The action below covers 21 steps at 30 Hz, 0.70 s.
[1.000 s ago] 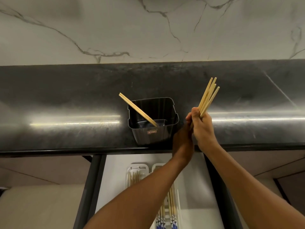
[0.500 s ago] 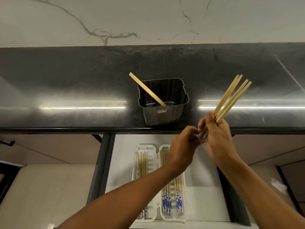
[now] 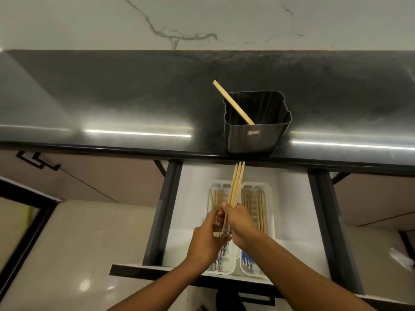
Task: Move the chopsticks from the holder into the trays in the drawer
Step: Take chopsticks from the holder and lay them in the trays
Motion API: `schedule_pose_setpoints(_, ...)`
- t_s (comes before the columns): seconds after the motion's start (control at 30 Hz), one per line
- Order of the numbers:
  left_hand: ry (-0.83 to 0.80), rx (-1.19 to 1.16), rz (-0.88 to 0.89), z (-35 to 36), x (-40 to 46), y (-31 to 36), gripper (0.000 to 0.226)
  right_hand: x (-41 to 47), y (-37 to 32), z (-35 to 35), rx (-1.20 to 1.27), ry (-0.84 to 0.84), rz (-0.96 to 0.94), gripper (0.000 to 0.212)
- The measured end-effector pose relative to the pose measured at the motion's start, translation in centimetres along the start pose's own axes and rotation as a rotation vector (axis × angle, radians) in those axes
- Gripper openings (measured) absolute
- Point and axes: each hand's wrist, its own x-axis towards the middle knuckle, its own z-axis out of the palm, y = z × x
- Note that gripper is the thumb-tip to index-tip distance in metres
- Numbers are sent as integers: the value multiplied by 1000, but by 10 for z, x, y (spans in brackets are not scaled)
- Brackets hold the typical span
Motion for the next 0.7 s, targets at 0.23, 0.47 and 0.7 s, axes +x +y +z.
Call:
schedule_pose_setpoints(0.23,23,147,-120,21,9,-24,44,31,28,9,-165,99,198,20)
schedule_pose_setpoints(0.47,-47,317,-200,30,27,-31,26,46,31,10,-248,135,304,37)
schedule_pose_setpoints(0.7,-92,437,-233,32,34,-35,23,44,30,10,-181,101,315,27)
